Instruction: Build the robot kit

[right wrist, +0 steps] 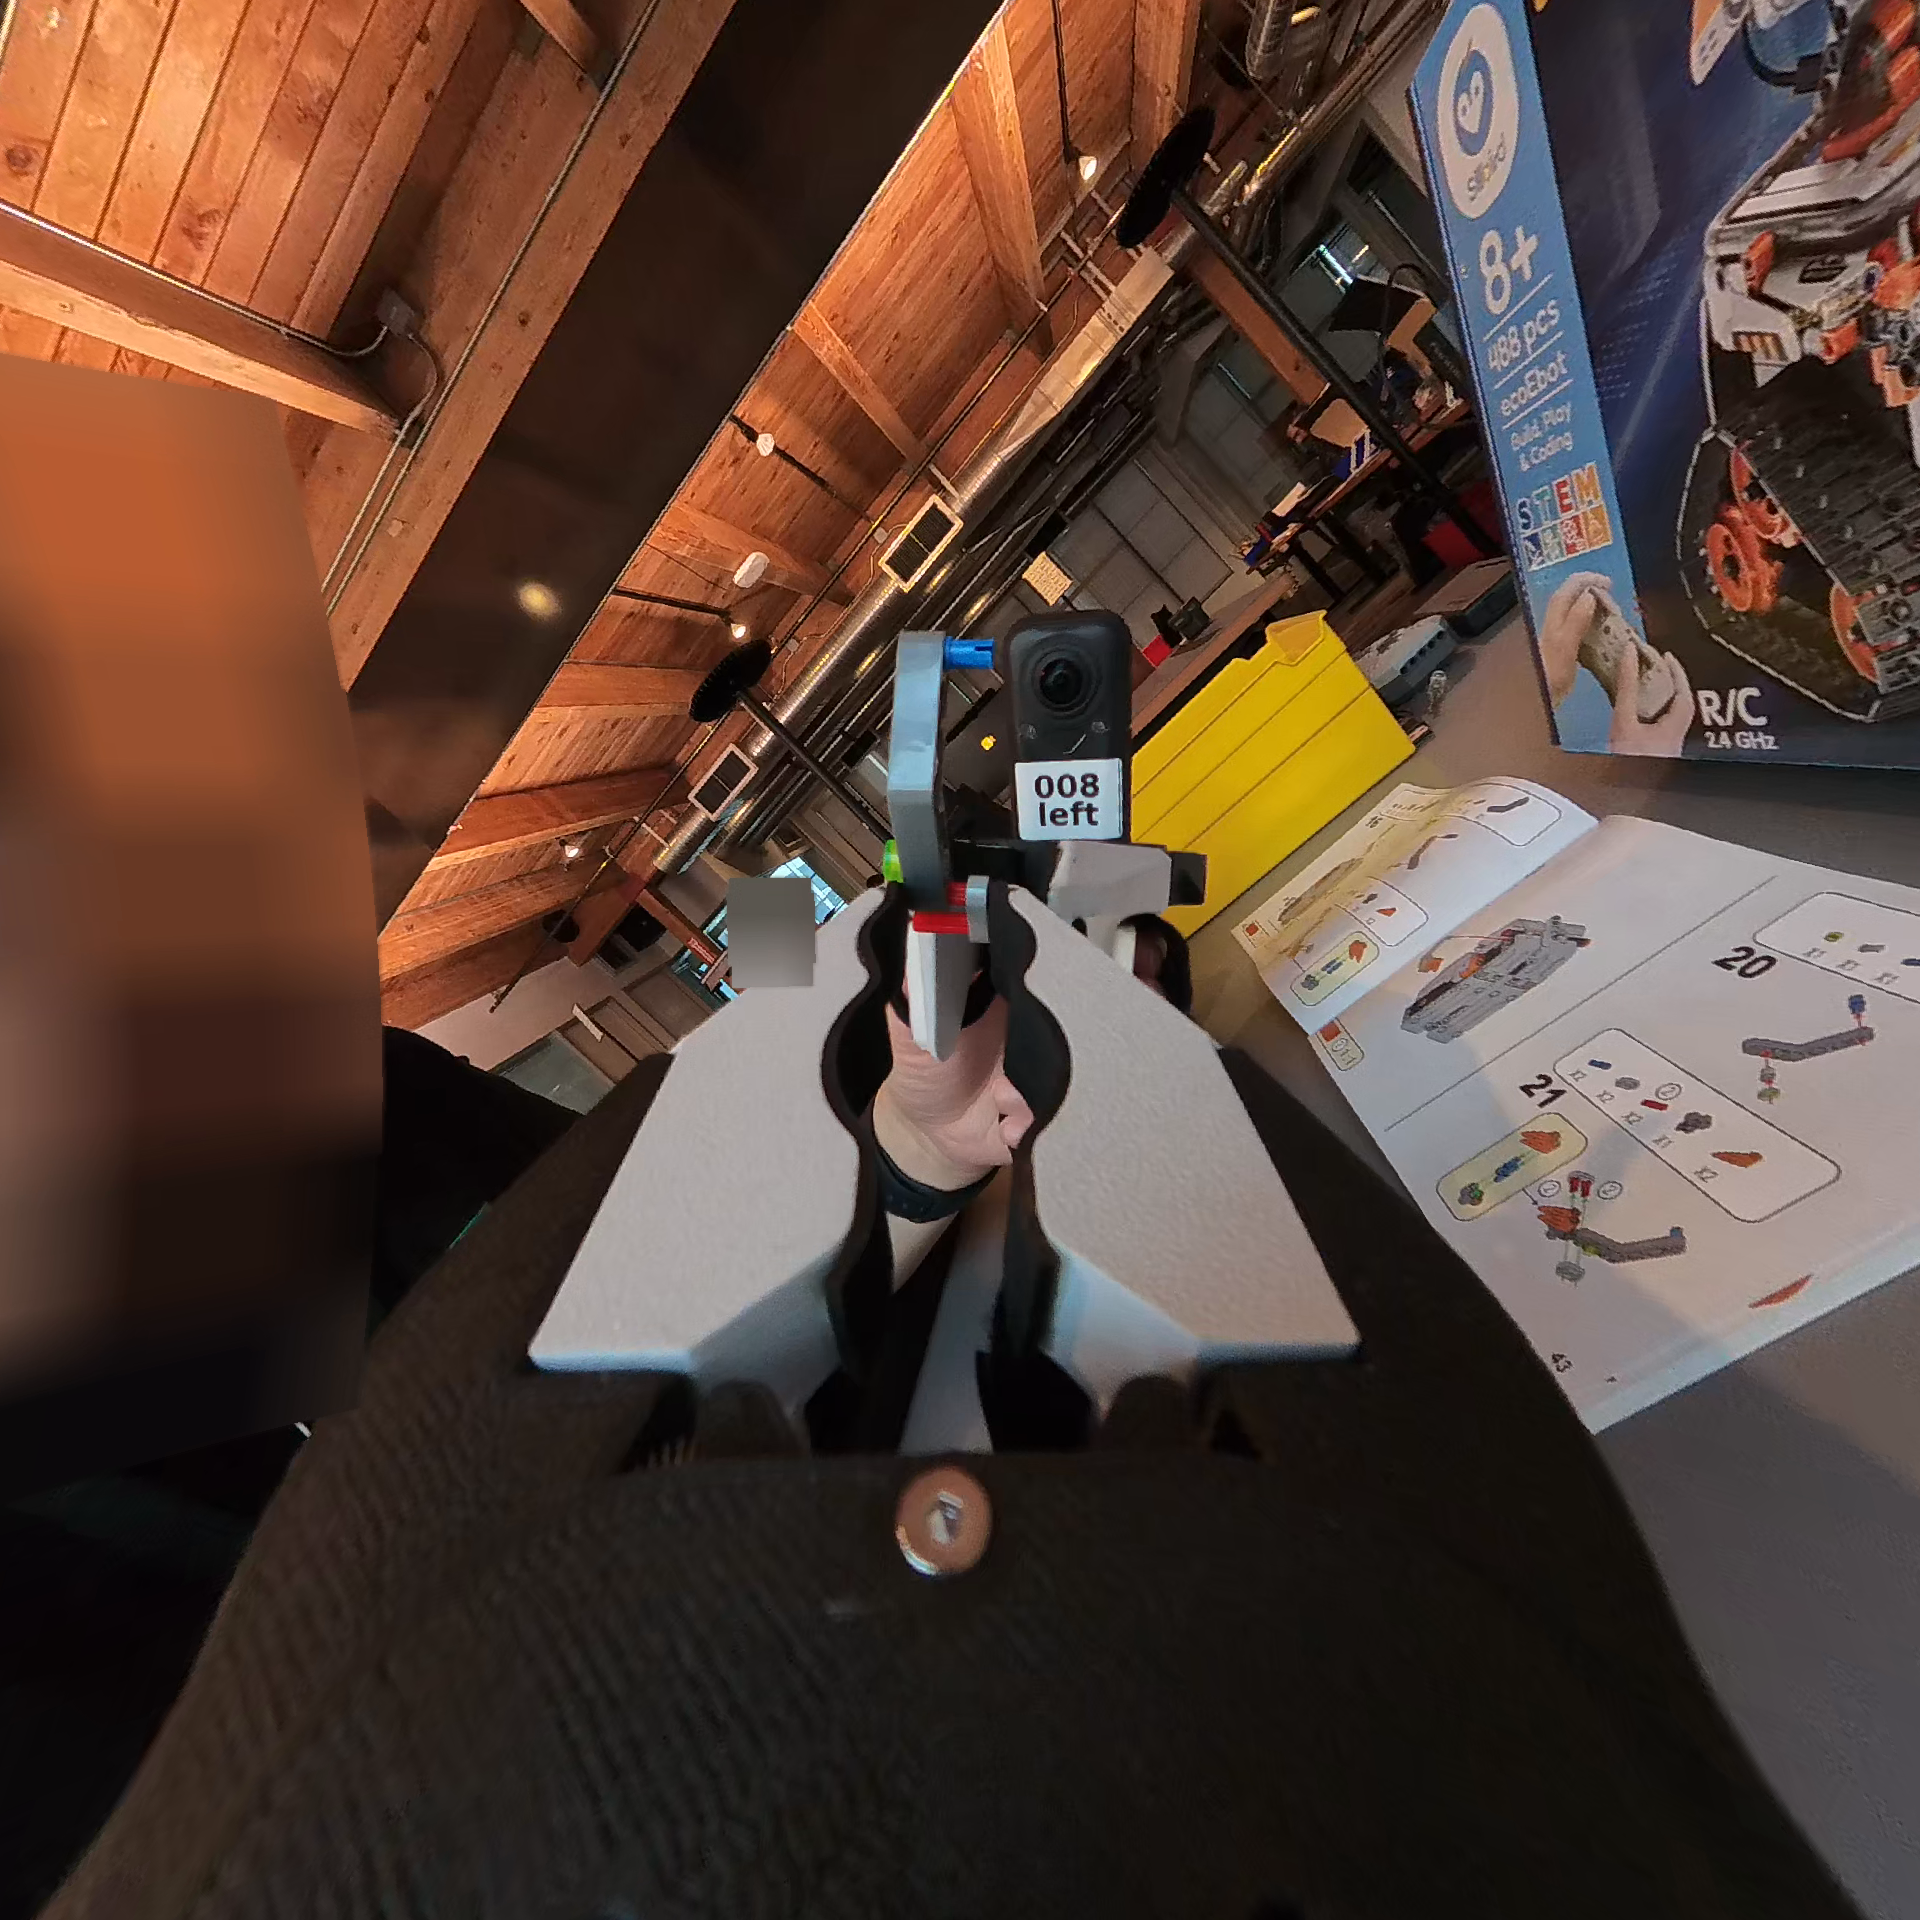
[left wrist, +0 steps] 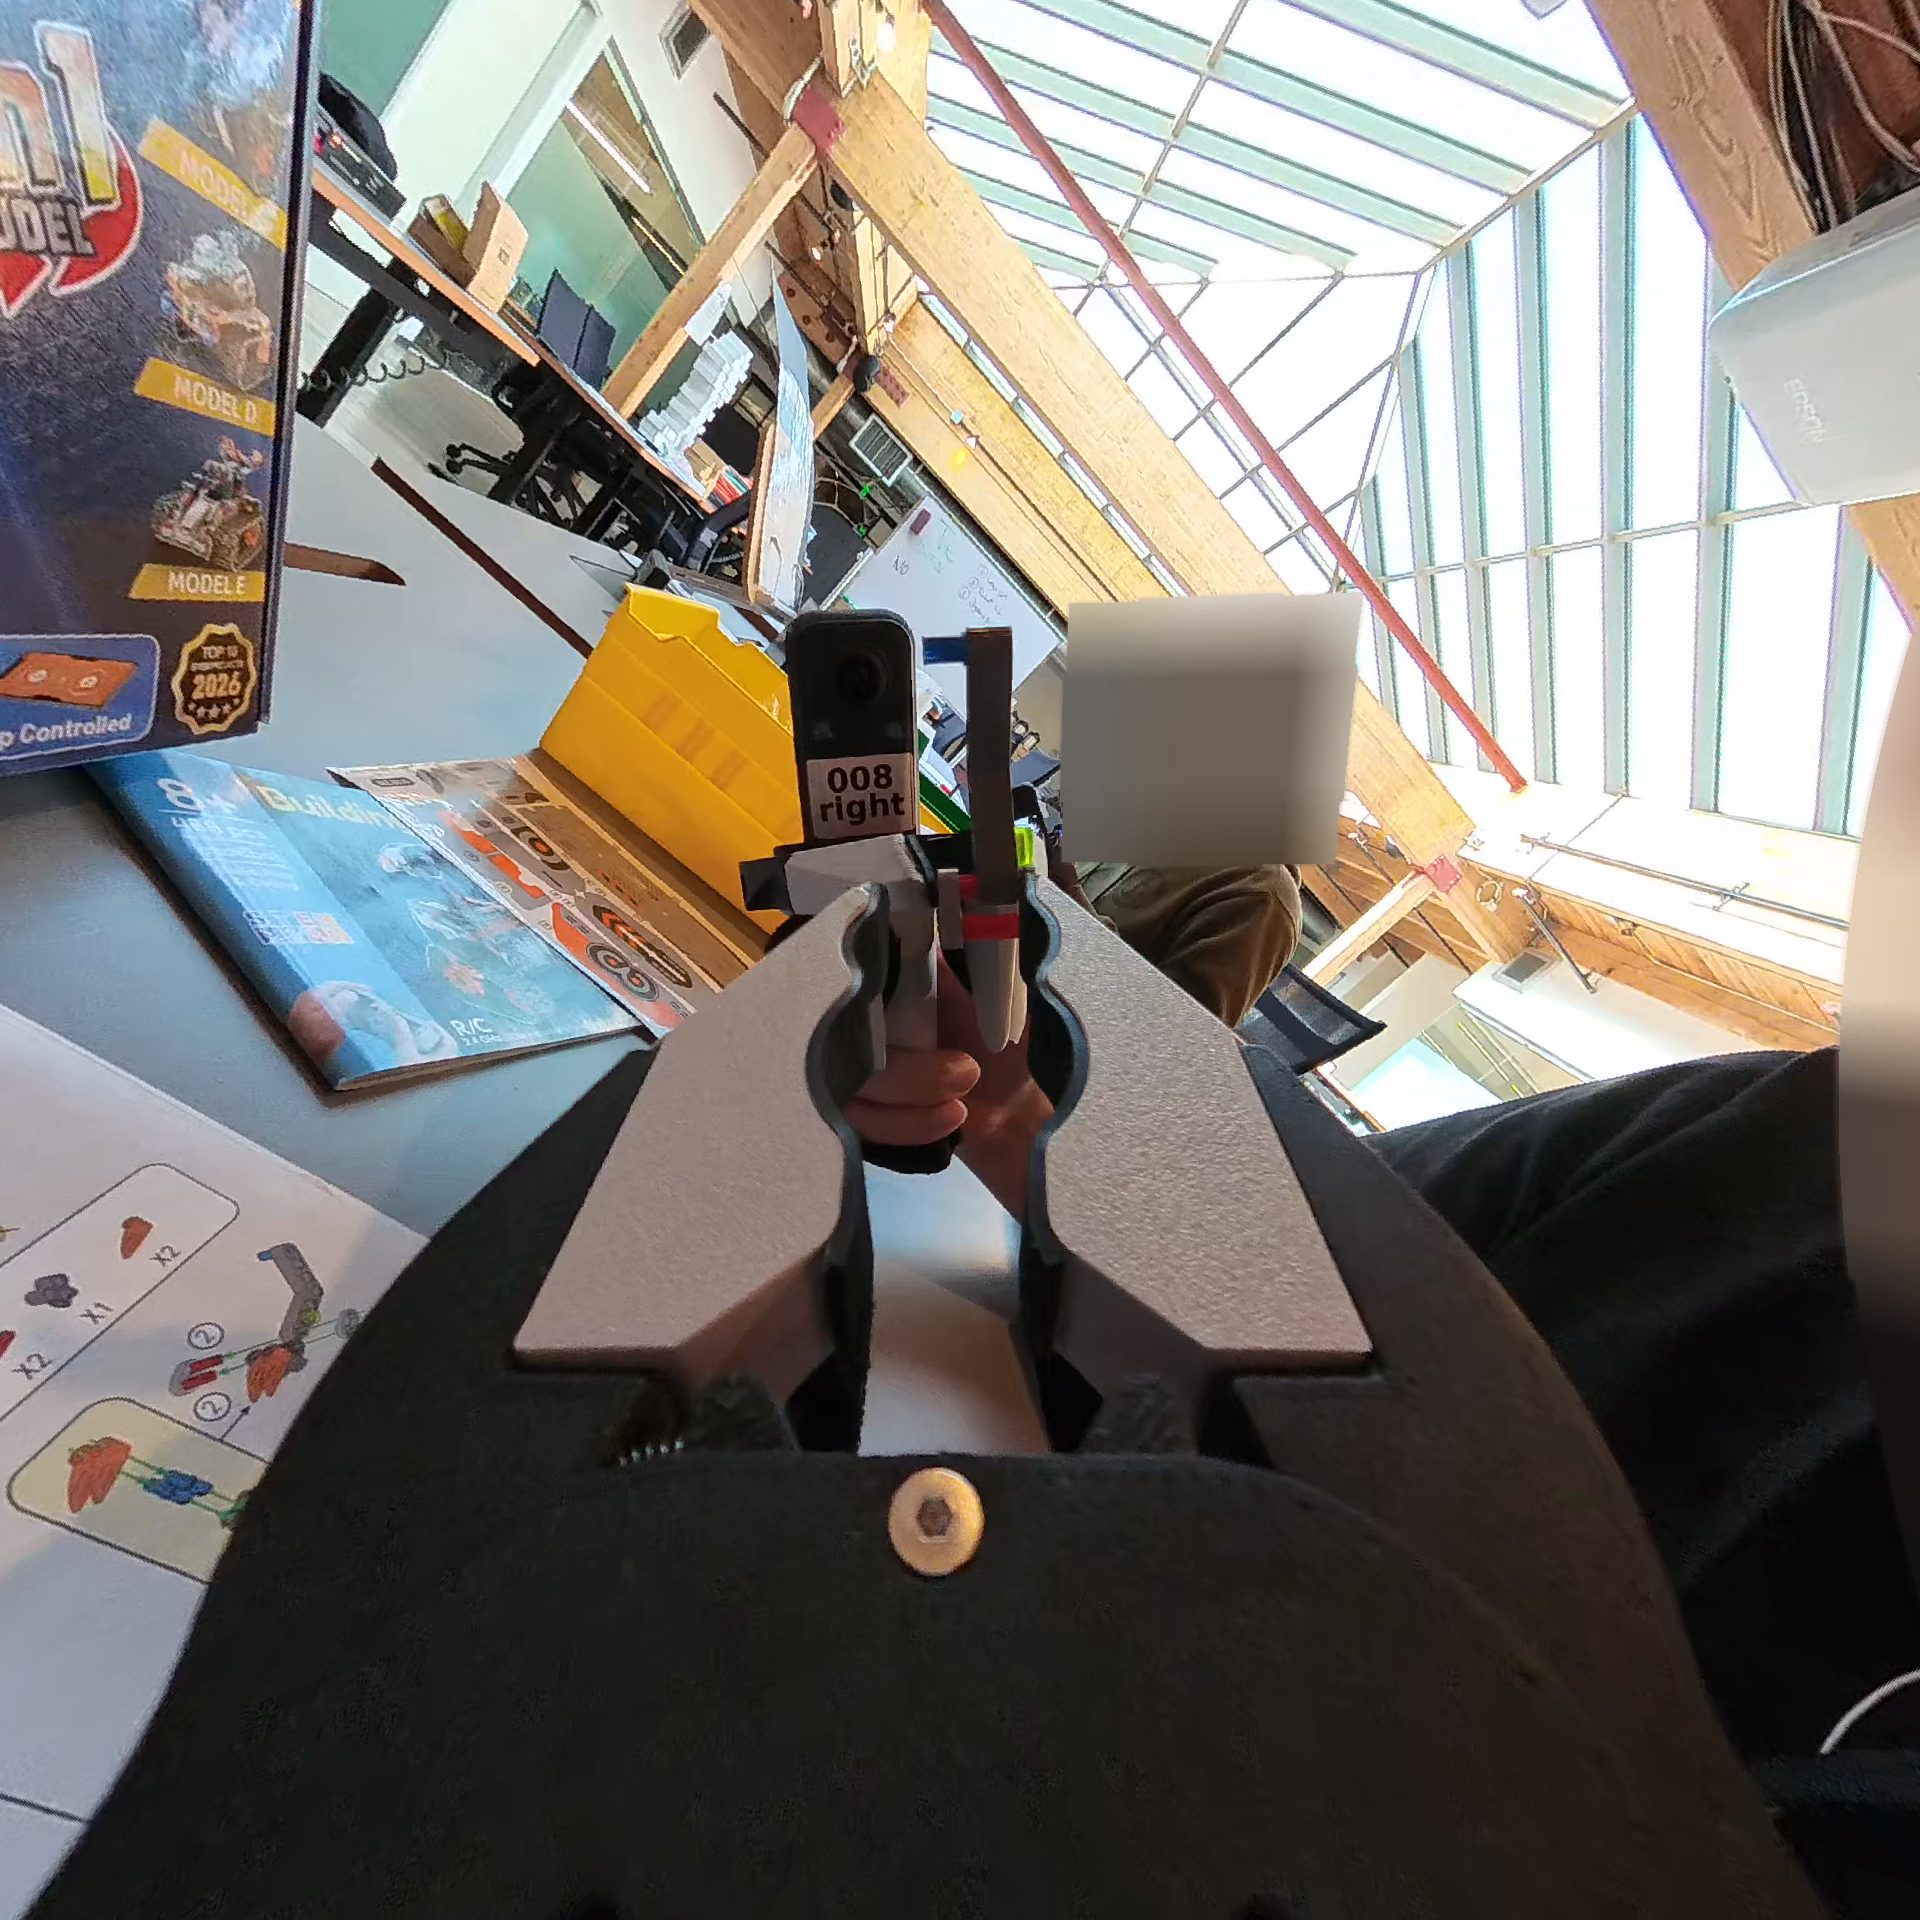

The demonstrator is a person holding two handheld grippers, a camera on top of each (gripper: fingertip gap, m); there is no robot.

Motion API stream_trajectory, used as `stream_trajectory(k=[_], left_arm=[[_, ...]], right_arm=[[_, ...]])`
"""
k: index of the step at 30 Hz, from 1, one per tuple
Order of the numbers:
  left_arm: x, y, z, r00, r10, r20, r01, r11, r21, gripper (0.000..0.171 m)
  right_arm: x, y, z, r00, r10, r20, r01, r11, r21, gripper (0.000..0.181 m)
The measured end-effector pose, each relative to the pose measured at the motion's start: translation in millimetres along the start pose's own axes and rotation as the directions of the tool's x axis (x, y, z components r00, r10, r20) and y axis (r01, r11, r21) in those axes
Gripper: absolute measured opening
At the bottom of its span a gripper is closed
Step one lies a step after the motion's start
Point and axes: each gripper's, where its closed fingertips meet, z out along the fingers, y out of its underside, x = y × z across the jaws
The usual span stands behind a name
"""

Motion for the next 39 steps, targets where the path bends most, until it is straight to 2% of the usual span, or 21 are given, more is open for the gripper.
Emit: stream_trajectory(k=[9, 20, 39], left_arm=[[6.3, -1.5, 1.1, 0.998, -0.026, -0.049, 0.027, 0.999, 0.02, 0.018], [8.9, -1.9, 3.4, 0.998, -0.001, -0.058, 0.004, 0.999, 0.043, 0.017], [11.4, -4.0, 3.7, 0.992, -0.057, -0.109, 0.067, 0.994, 0.09, 0.015]], right_arm=[[-4.9, -1.4, 0.7, 0.999, 0.017, 0.036, -0.017, 1.0, 0.013, 0.015], [-8.4, -2.3, -0.4, 0.999, -0.022, 0.036, 0.022, 1.0, 0.014, 0.015], [-10.7, -3.7, -0.2, 0.997, -0.07, 0.028, 0.07, 0.997, 0.031, 0.014]])
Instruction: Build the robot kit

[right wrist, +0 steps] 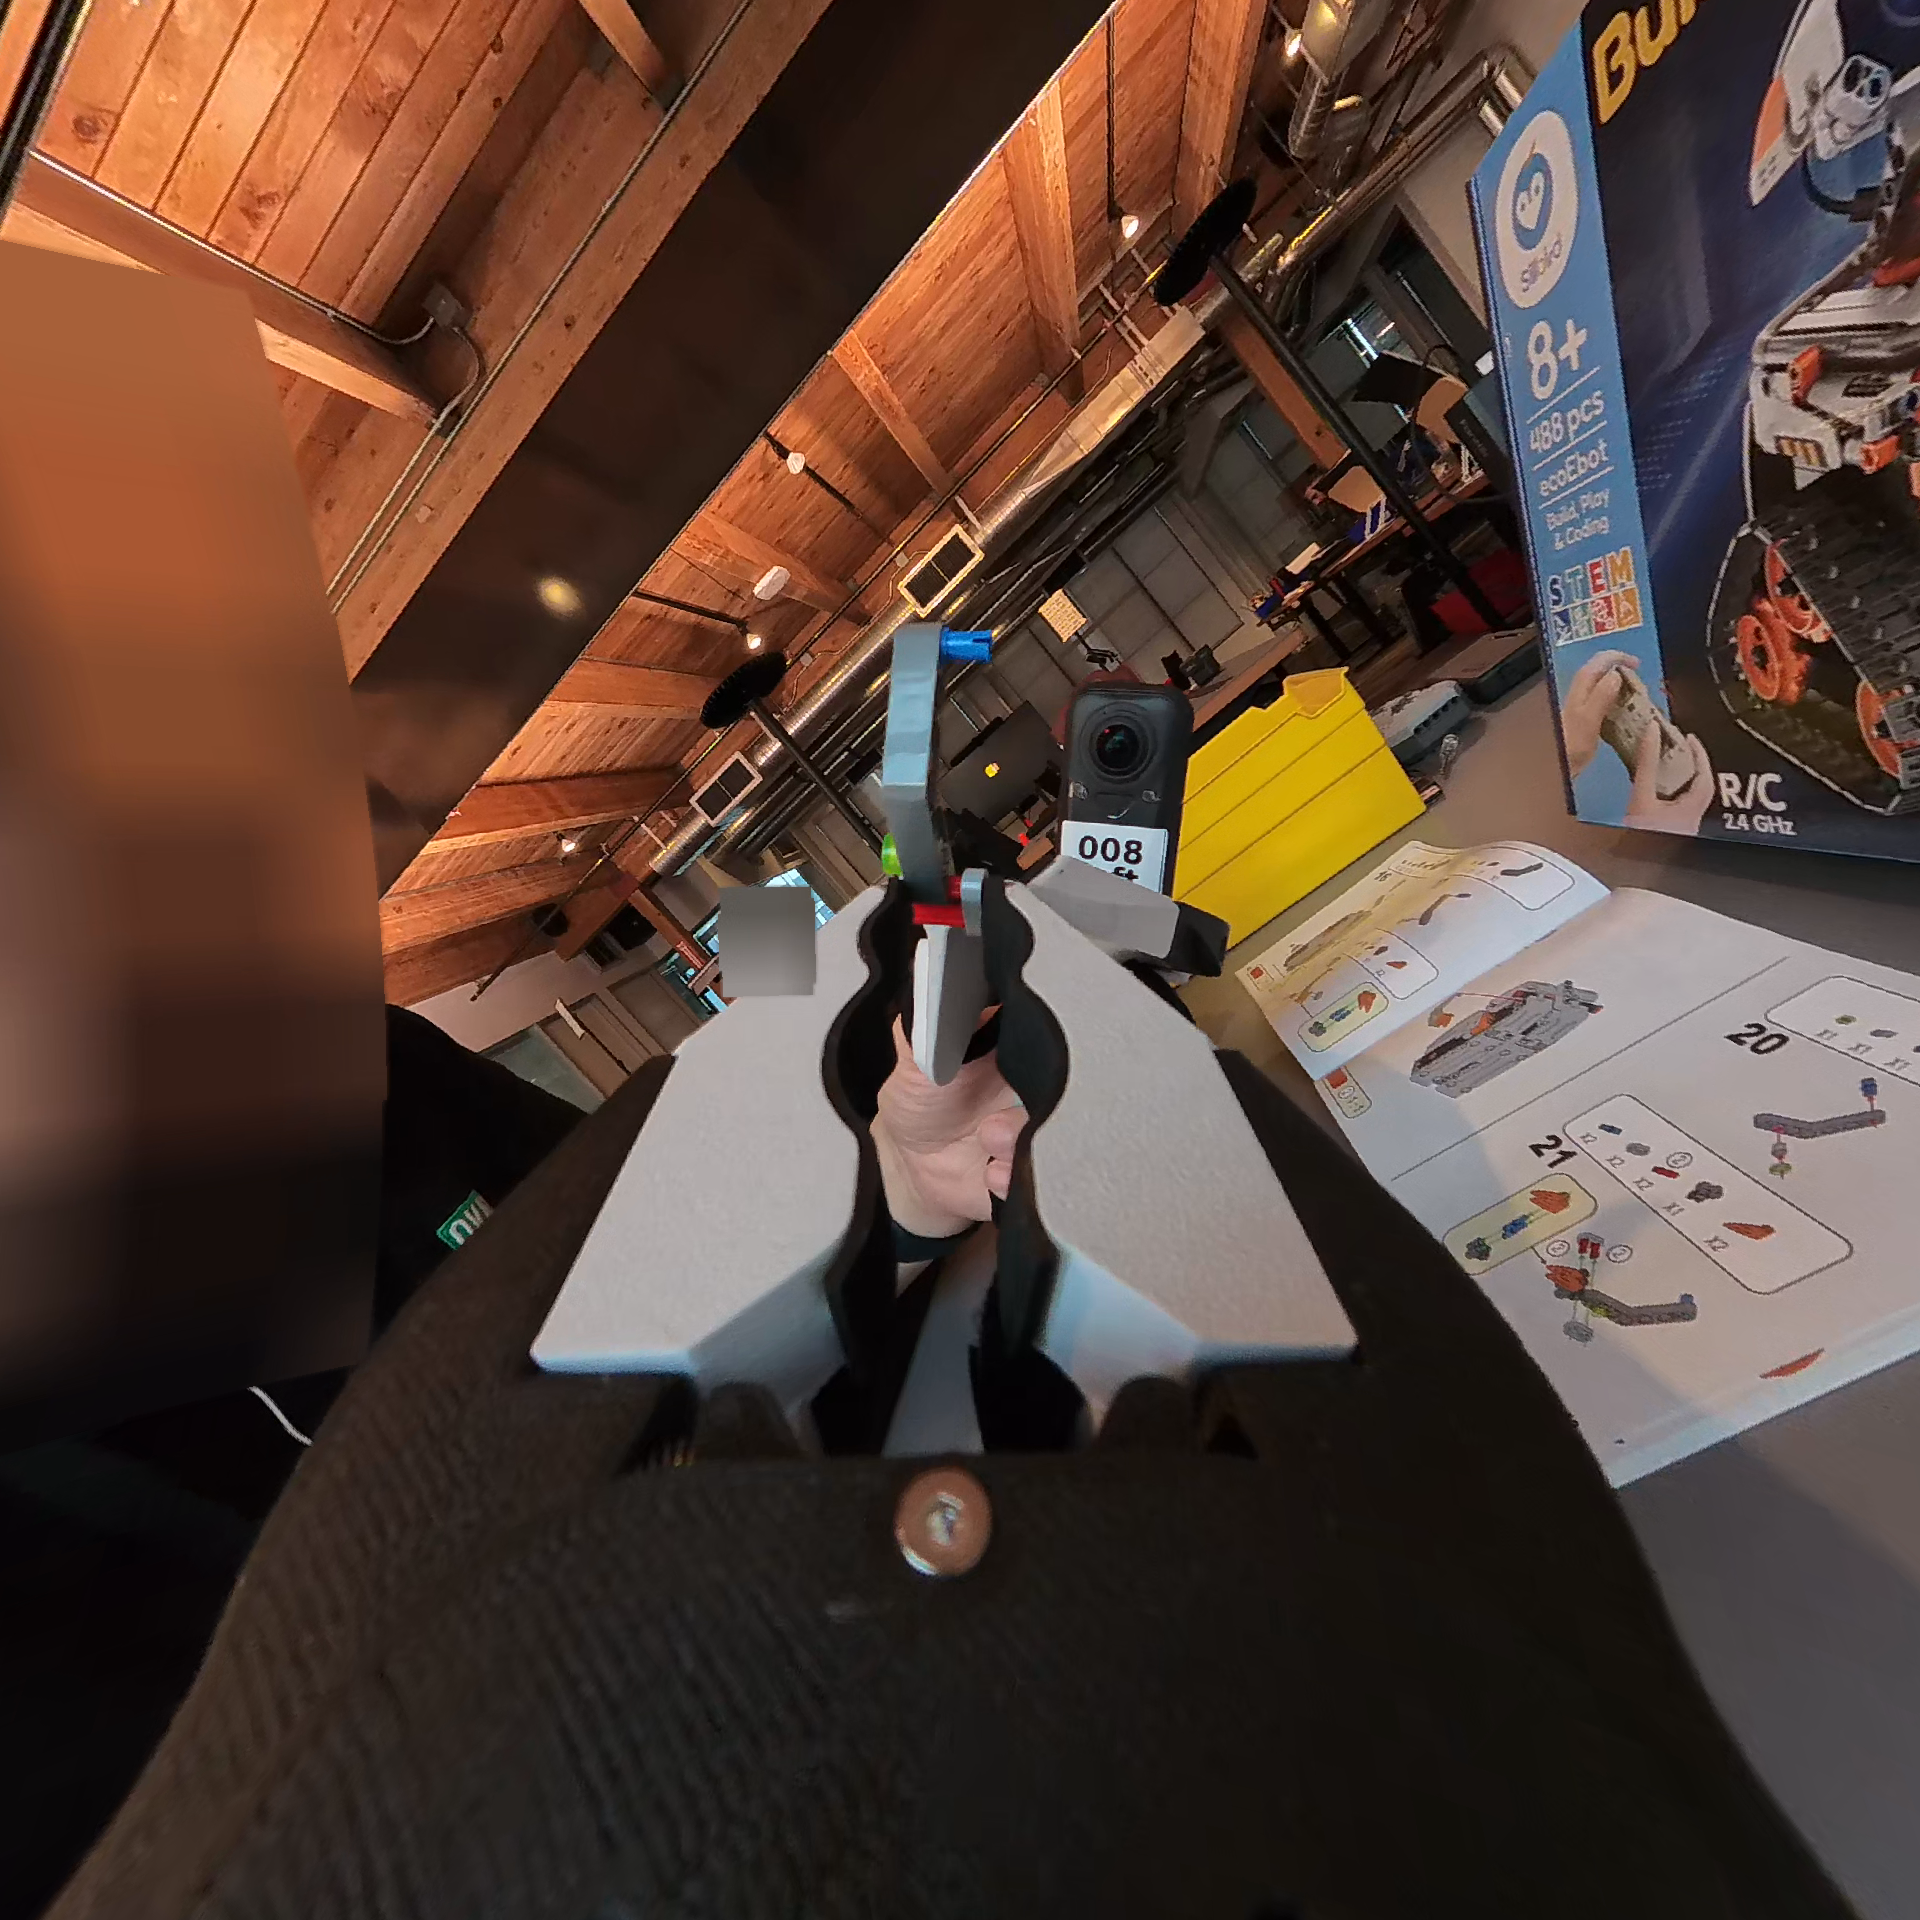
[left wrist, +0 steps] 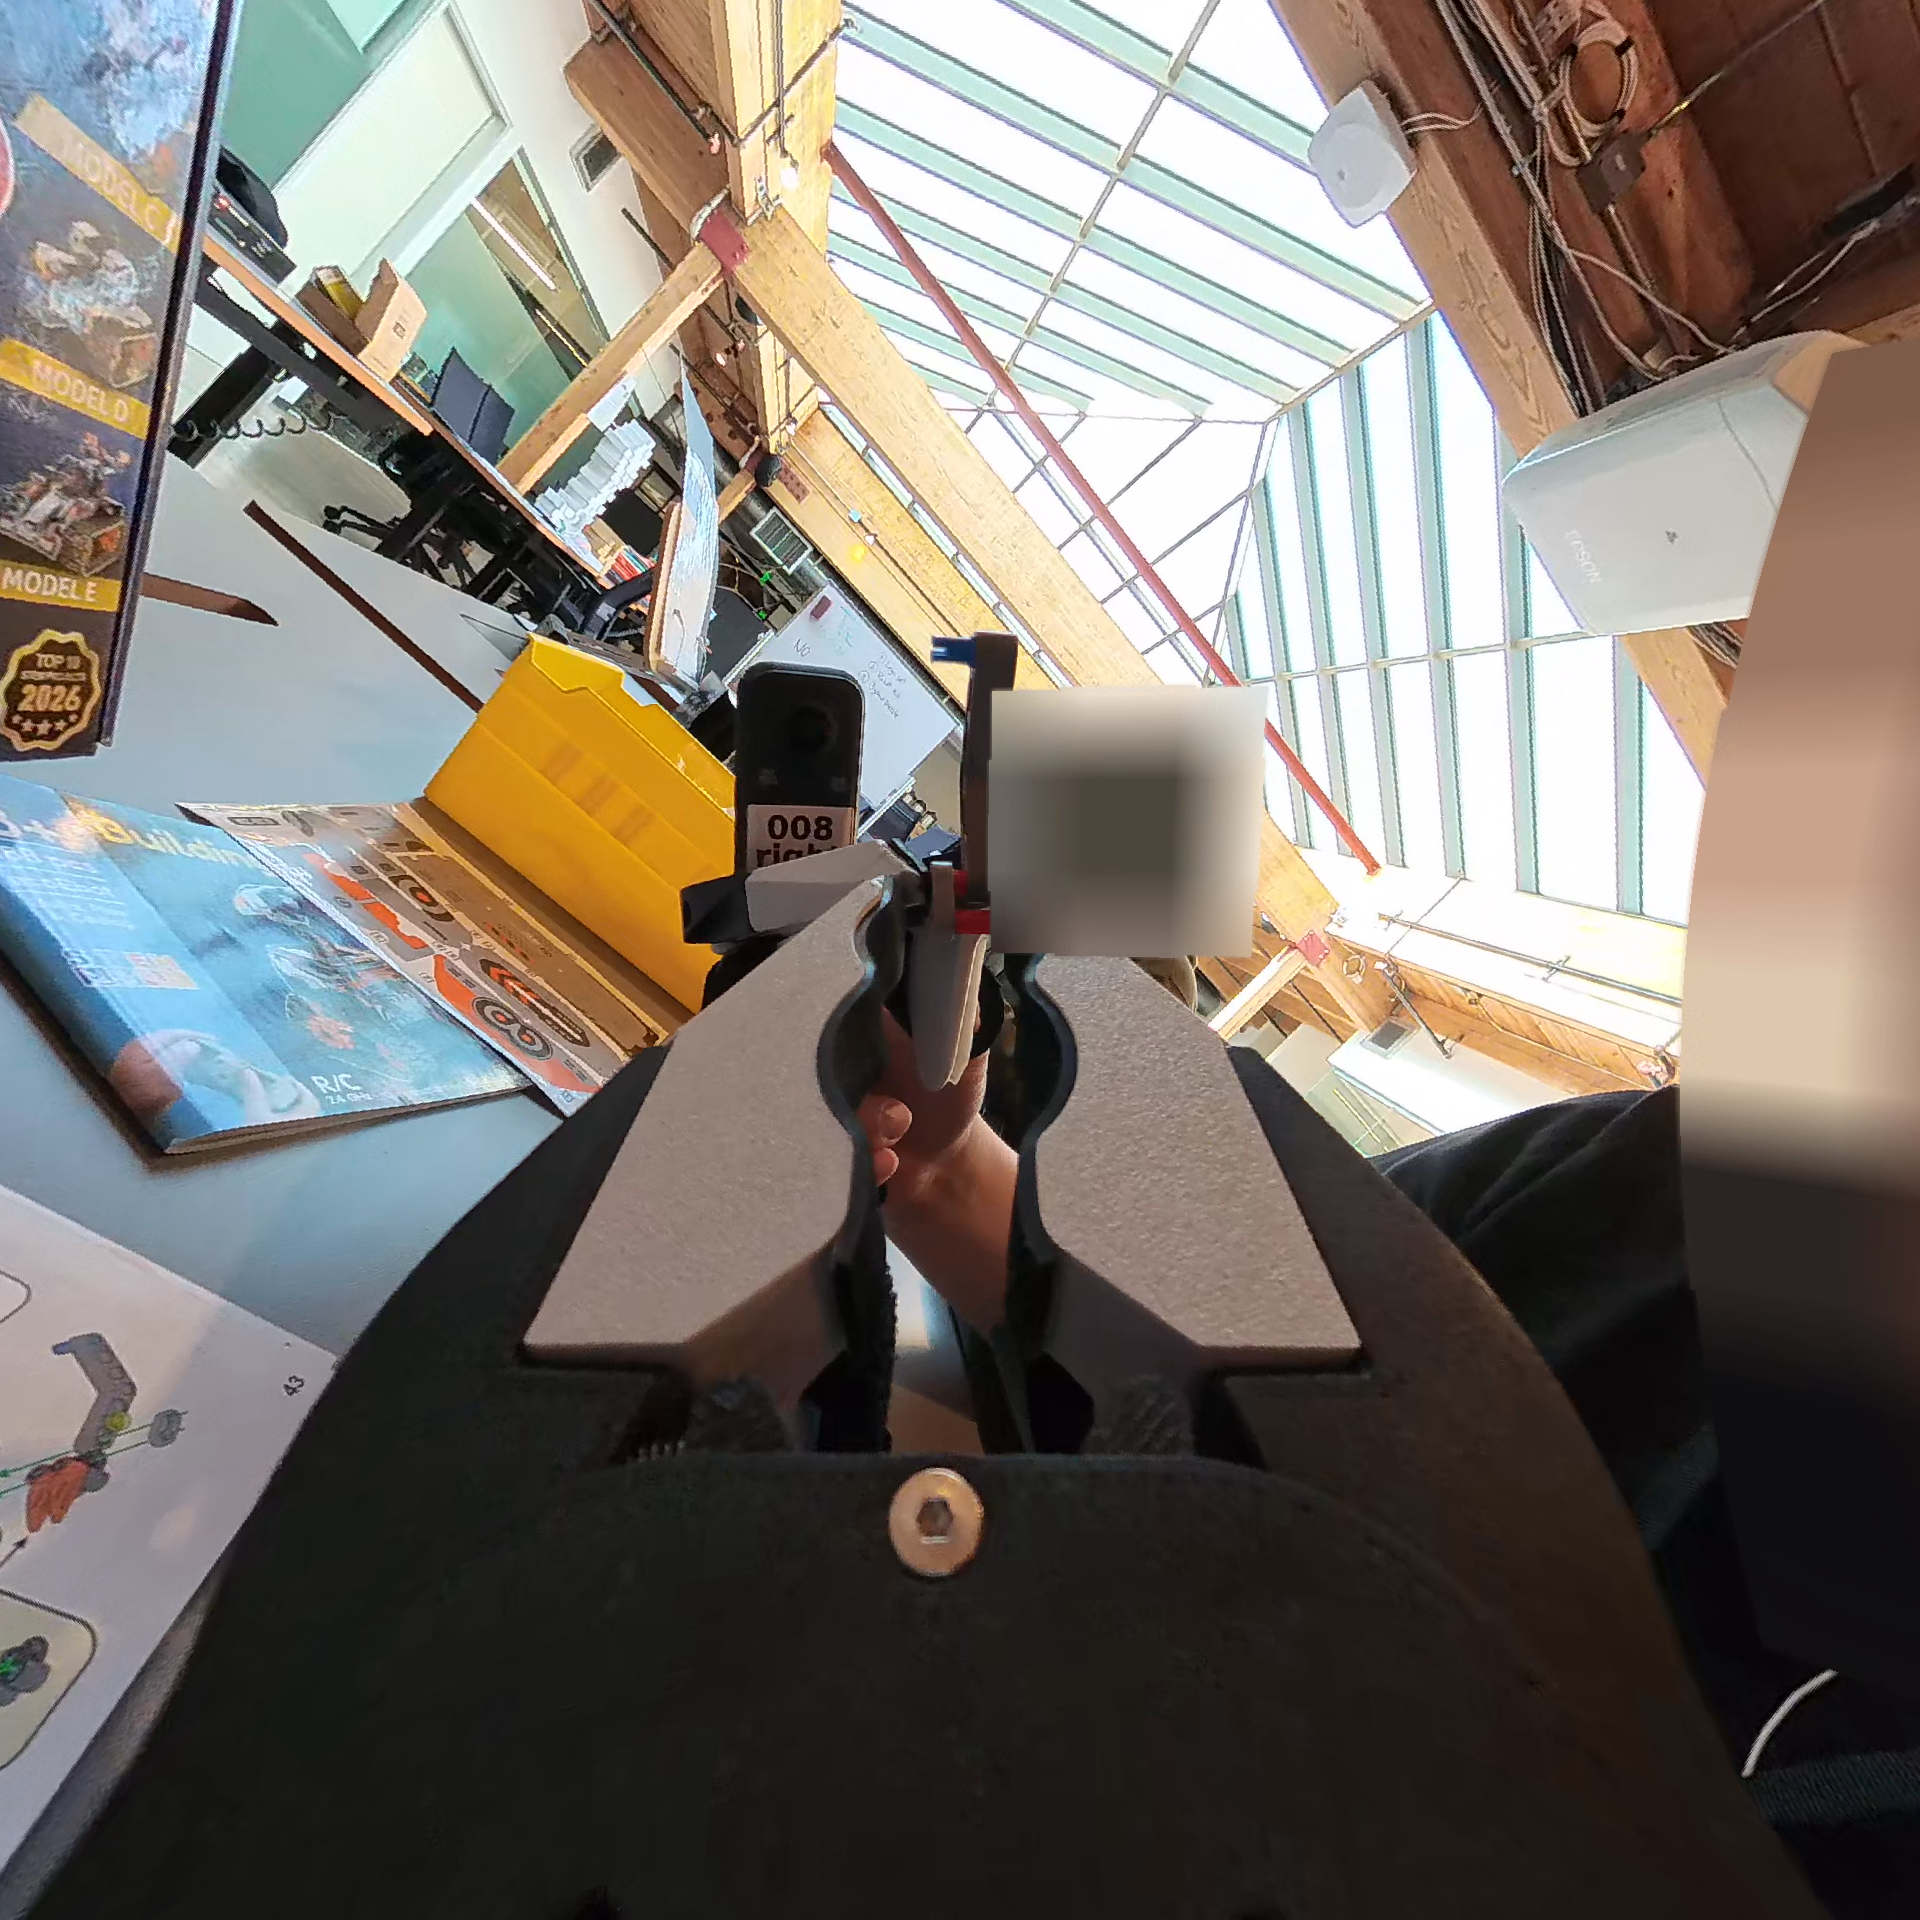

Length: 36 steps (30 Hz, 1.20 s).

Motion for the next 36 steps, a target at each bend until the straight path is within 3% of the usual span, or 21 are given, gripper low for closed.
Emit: stream_trajectory(k=[25, 30, 36], left_arm=[[-5.0, -3.3, -1.9, 0.999, -0.043, 0.006, 0.043, 0.997, 0.058, 0.011], [-24.9, -2.6, -9.2, 0.988, -0.143, 0.053, 0.138, 0.987, 0.083, 0.011], [-53.3, 1.5, -24.1, 0.933, -0.335, 0.131, 0.318, 0.938, 0.136, 0.009]], right_arm=[[7.1, -1.7, 0.0, 1.0, 0.015, -0.015, -0.014, 0.999, 0.05, 0.011], [30.3, 3.0, -2.5, 0.983, 0.17, -0.066, -0.164, 0.983, 0.087, 0.011], [59.5, 14.5, -3.7, 0.908, 0.405, -0.103, -0.381, 0.904, 0.194, 0.012]])
